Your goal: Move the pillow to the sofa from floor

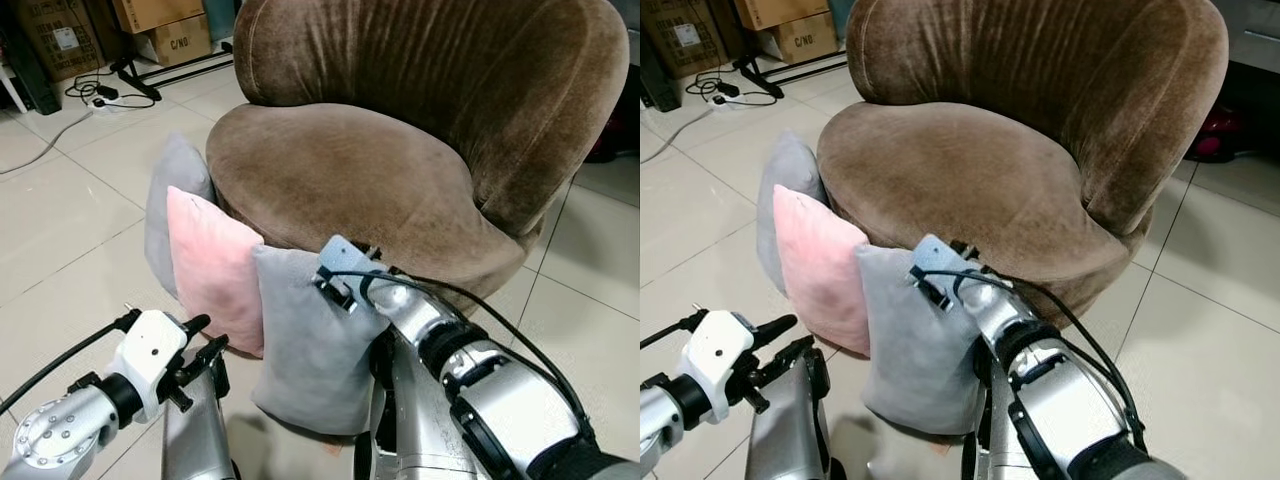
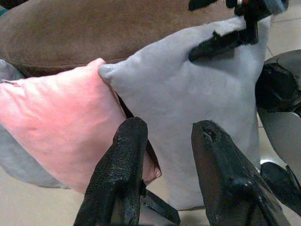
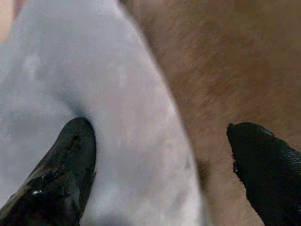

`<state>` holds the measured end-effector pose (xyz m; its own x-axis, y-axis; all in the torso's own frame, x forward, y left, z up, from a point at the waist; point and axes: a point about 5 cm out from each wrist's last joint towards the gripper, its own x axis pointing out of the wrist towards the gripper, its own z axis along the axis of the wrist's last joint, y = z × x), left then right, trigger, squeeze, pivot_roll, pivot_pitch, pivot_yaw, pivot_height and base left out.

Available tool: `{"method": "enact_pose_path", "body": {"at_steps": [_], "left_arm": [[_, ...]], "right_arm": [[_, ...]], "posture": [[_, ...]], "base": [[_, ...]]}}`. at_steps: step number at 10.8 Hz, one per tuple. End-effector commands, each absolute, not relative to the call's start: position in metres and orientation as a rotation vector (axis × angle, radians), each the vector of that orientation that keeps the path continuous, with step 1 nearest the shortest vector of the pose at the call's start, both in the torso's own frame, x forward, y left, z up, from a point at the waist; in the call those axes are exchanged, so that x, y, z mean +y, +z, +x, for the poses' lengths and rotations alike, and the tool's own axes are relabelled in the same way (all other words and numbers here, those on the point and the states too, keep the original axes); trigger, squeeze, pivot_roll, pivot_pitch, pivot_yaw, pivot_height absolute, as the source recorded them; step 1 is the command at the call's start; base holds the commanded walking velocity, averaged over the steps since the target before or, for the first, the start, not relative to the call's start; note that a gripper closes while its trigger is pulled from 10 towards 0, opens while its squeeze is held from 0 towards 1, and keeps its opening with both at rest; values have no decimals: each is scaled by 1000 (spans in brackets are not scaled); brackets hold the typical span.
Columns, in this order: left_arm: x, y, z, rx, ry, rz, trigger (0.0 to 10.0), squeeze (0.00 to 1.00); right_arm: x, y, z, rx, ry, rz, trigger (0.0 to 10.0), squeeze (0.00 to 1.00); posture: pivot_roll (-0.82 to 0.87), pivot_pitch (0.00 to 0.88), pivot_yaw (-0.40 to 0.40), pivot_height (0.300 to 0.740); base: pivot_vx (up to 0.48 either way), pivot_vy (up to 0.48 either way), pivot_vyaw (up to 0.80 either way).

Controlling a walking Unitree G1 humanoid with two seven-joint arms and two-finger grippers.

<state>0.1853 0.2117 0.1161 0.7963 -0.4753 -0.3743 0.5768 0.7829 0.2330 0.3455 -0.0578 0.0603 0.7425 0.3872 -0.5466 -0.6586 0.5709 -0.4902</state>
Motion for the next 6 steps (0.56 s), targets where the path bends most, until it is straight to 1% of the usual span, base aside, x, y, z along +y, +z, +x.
{"method": "enact_pose_path", "body": {"at_steps": [1, 2, 3, 5, 6], "left_arm": [[213, 117, 185, 310, -587, 354, 10000, 0], [212, 115, 184, 318, -594, 350, 10000, 0], [211, 115, 183, 322, -598, 347, 10000, 0], [209, 114, 183, 325, -604, 342, 10000, 0], [209, 113, 183, 326, -605, 339, 10000, 0]], "right_arm": [[-62, 55, 344, 455, 644, -784, 10000, 0], [-64, 41, 333, 539, 708, -831, 10000, 0], [-67, 30, 325, 607, 742, -842, 10000, 0], [-75, 18, 315, 703, 808, -820, 10000, 0], [-79, 16, 312, 718, 869, -854, 10000, 0]], "posture": [[-14, 0, 11, 396], [-12, 0, 7, 396], [-11, 0, 3, 396], [-10, 0, -4, 396], [-15, 0, -3, 396]], "base": [[0, 0, 0], [0, 0, 0], [0, 0, 0], [0, 0, 0], [0, 0, 0]]}}
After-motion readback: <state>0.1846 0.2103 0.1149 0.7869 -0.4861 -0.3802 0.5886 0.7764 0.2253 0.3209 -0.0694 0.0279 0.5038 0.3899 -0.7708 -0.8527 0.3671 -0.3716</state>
